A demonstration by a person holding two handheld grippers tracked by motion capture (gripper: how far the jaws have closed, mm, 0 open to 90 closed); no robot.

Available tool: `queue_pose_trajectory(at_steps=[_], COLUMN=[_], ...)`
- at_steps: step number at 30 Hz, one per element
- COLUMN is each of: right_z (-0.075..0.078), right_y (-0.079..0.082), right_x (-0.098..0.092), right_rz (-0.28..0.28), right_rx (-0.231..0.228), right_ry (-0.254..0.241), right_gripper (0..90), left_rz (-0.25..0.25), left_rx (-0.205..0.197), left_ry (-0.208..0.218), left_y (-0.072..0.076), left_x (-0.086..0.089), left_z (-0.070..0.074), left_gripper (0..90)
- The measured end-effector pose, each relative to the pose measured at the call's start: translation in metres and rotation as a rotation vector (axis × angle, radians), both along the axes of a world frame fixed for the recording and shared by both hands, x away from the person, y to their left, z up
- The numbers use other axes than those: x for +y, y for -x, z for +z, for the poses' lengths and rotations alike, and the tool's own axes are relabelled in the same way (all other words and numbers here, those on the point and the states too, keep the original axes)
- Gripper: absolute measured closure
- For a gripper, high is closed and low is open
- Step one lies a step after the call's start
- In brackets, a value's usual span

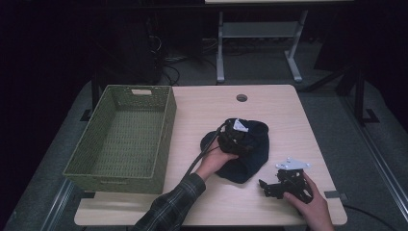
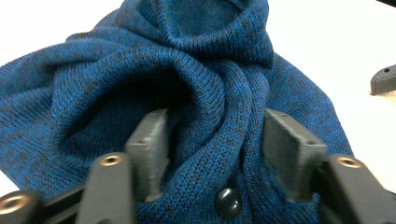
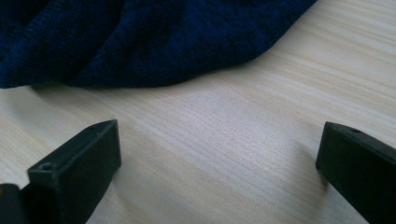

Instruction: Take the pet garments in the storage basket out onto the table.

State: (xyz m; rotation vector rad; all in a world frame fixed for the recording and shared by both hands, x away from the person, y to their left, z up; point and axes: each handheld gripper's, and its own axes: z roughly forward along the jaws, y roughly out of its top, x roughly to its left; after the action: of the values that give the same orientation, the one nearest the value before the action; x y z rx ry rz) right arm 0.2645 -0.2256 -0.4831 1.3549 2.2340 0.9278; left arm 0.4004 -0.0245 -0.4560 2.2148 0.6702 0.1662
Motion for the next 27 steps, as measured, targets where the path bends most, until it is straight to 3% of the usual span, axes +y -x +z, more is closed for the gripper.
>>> queue_pose_trajectory(at_steps=[5,8,14,15,27], right_z=[0.0,0.0,0.0,0.0,0.0], right_y=[0.0,0.0,0.0,0.0,0.0], right_x=[0.0,0.0,0.0,0.0,0.0], right_rz=[-0.001,-0.001,-0.002,-0.002,-0.004], right_rx=[0.001,0.001,0.0,-0.001,0.005], right_ry=[0.0,-0.001,-0.004,-0.004,-0.003], right_gripper=[0.0,0.0,0.0,0.0,0.0], left_rz=[-0.021,-0.03,-0.028,-0.042,-0.008], left_rx=[-0.024,-0.024,-0.051,-0.064,-0.094], left_ry=[-0.004,0.006,-0.003,-0.023,0.005], left_y=[0.002,0.003,0.01,0.01,0.027], left_x=[0.0,0.001,0.007,0.01,0.043], left_z=[0.005,0.009,0.022,0.026,0.044], left_gripper=[23.1,17.8,15.9,15.9,15.9])
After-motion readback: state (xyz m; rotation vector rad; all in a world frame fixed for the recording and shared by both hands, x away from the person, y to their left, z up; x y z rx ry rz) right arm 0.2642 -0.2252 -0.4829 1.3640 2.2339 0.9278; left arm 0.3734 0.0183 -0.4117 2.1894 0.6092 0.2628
